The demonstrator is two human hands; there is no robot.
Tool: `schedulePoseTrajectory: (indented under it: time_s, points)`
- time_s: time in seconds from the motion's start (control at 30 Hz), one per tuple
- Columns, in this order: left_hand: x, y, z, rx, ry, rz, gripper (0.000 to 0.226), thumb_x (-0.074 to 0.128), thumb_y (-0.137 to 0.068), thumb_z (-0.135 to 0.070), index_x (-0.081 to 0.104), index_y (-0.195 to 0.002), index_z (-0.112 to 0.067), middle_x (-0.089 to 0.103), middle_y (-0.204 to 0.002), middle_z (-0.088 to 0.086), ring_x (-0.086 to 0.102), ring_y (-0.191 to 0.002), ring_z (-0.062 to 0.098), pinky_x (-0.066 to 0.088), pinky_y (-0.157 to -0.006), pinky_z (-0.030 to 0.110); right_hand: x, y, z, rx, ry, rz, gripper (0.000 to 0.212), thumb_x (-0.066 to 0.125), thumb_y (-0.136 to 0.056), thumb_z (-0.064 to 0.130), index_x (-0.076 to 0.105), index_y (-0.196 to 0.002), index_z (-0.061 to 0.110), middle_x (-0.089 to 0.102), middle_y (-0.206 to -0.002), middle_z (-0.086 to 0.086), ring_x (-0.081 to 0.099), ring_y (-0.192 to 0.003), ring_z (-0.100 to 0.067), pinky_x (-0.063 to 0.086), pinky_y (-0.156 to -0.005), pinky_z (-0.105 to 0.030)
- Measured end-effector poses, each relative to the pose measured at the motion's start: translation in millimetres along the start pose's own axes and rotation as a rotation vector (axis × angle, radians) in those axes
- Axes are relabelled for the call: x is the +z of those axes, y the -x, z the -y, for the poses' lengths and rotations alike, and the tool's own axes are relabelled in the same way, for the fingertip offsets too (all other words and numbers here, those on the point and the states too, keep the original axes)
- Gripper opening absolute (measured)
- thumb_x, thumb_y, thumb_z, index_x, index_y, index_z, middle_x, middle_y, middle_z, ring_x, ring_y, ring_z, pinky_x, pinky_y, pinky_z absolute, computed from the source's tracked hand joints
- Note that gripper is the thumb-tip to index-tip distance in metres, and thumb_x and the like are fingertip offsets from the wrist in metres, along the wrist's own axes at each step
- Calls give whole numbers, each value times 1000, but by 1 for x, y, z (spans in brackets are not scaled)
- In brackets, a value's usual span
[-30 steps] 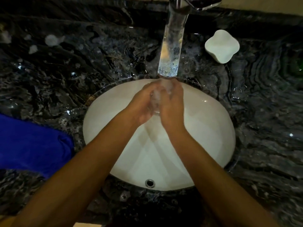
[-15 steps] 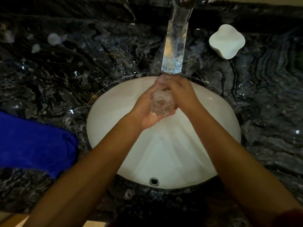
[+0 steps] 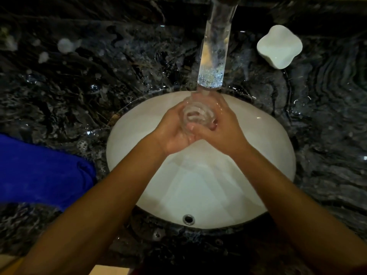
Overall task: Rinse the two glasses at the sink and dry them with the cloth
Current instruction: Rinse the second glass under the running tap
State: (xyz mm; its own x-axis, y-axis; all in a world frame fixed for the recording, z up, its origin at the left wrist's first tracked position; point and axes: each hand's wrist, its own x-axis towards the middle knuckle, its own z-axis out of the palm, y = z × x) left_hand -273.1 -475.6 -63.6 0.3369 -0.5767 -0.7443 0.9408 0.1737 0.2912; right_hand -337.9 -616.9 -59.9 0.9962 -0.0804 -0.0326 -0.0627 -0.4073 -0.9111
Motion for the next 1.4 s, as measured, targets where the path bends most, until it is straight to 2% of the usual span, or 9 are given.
schedulePoseTrajectory:
  time_s: [0.1,0.2,0.3,0.37,0.63,0.8,0.97,1.27,1.4]
  points:
    - [5,2,1,75,-279,-52,47,37,-108,-46,61,-132,-13,70,-125,16,68,-115,32,57,-97,49,-2,-8,9,167,-126,-95,41,69,-77,44,68,-115,28,67,-110,8,66,-98,-2,52,-82,-19]
    - [26,-3,-4,297,-672,-365,36,36,-112,-27,61,-130,-7,69,-114,13,65,-107,30,53,-103,45,8,-13,16,543,-478,-230,37,64,-77,46,68,-108,27,74,-97,1,72,-87,-18,59,-74,-33]
    - [41,0,-2,493,-930,-466,24,46,-109,-23,61,-124,-11,69,-103,-3,65,-92,10,54,-81,19,18,-17,21,864,-693,-168,47,51,-92,54,69,-118,19,76,-102,-5,72,-88,-23,58,-64,-34]
    - [40,7,7,643,-1000,-474,32,57,-102,-39,59,-128,-21,72,-104,-7,70,-95,9,58,-80,25,20,-19,23,953,-793,-155,53,38,-99,61,73,-112,22,78,-102,-4,74,-94,-22,58,-69,-34]
    - [35,-2,-3,529,-561,-296,27,76,-89,-28,70,-114,-21,77,-102,-1,74,-92,15,57,-74,32,4,-20,29,858,-646,-47,64,26,-105,66,67,-126,21,79,-100,-3,76,-82,-24,60,-62,-36]
    - [41,1,-3,509,-222,-320,33,66,-94,-27,68,-118,-3,75,-103,14,73,-94,30,57,-73,36,9,3,36,679,-562,-197,25,61,-99,41,63,-111,19,74,-100,-4,74,-89,-23,64,-65,-41]
    - [49,4,5,598,-307,-393,23,60,-103,-14,73,-83,-15,76,-75,2,71,-69,20,54,-57,28,18,22,36,509,-553,-409,59,71,-85,41,51,-138,25,75,-109,5,76,-99,-16,64,-77,-42]
    - [23,2,-5,614,-529,-224,14,67,-93,-14,72,-103,-23,78,-96,-5,73,-95,21,57,-85,42,-33,-23,21,896,-809,240,74,27,-103,68,78,-97,14,70,-79,-21,55,-45,-27,25,-46,-19]
    - [32,0,1,666,-462,-468,8,67,-98,-17,69,-91,-22,73,-84,-5,70,-80,12,56,-75,34,-14,-20,25,848,-580,-17,64,33,-105,63,65,-91,9,64,-64,-22,48,-43,-25,27,-40,-23]
